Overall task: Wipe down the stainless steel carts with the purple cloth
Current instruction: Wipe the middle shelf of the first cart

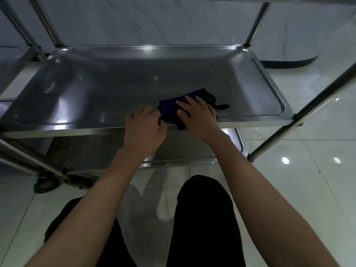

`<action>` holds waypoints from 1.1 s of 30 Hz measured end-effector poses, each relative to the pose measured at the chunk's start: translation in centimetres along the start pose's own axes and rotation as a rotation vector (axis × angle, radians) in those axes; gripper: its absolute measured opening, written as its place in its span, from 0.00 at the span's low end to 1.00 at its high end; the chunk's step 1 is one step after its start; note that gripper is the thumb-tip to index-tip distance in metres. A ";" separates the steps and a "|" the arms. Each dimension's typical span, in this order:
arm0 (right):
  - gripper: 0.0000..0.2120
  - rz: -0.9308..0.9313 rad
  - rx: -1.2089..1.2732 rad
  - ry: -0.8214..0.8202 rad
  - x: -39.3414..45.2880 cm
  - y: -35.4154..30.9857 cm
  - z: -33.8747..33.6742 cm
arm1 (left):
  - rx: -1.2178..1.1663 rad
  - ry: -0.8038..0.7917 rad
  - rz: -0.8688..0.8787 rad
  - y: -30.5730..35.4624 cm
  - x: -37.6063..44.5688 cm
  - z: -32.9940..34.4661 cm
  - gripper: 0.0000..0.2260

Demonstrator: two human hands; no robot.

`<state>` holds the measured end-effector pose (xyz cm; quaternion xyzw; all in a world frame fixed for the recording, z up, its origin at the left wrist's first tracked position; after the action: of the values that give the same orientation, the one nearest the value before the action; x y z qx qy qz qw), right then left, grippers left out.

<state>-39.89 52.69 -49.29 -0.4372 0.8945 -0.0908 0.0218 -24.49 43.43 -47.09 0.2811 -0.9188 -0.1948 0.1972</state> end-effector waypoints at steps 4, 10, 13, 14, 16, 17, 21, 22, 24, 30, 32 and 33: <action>0.22 0.042 -0.006 0.001 -0.7 4.6 -1.2 | -0.033 -0.022 0.038 4.1 1.6 2.2 0.10; 0.21 0.102 -0.011 -0.017 -1.1 11.1 -2.1 | 0.030 -0.009 -0.031 5.3 1.7 5.1 0.17; 0.21 0.150 -0.025 -0.005 -1.4 14.6 -2.9 | 0.038 0.007 -0.045 5.5 2.2 5.2 0.16; 0.21 0.170 -0.031 0.005 -1.6 15.8 -3.1 | 0.048 0.017 -0.051 5.6 2.3 5.1 0.16; 0.21 0.204 -0.047 0.019 -1.9 18.0 -3.6 | 0.061 0.035 -0.061 5.8 2.4 5.1 0.14; 0.21 0.221 -0.050 0.023 -2.0 19.0 -3.8 | 0.059 0.041 -0.067 5.9 2.4 5.1 0.14; 0.21 0.297 -0.054 0.053 -2.2 22.4 -4.5 | 0.069 0.062 -0.074 6.2 2.7 5.2 0.14; 0.21 0.316 -0.046 0.055 -2.3 23.0 -4.6 | 0.076 0.061 -0.067 6.2 2.8 5.2 0.14; 0.21 0.340 -0.030 0.058 -2.3 23.8 -4.5 | 0.087 0.067 -0.047 6.1 2.8 5.2 0.13; 0.22 0.329 -0.062 0.039 -2.4 23.7 -4.4 | 0.067 0.057 -0.026 6.0 2.5 5.0 0.10; 0.22 0.335 -0.057 0.021 -2.5 23.5 -4.4 | 0.060 0.021 -0.015 5.7 2.2 4.9 0.10; 0.22 0.339 -0.057 0.020 -2.6 23.4 -4.4 | 0.057 0.013 -0.011 5.6 2.0 4.7 0.10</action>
<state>-56.99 69.41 -49.32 -0.2794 0.9578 -0.0648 0.0156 -30.66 47.71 -47.96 0.2929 -0.9212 -0.1677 0.1938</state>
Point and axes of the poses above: each hand's wrist, its own x-axis towards the middle knuckle, its own z-axis out of the palm, y = z × x, the point moved 5 cm from there along x, towards the middle knuckle, and after that the axes turned 11 degrees about -x, right-handed, at the moved point
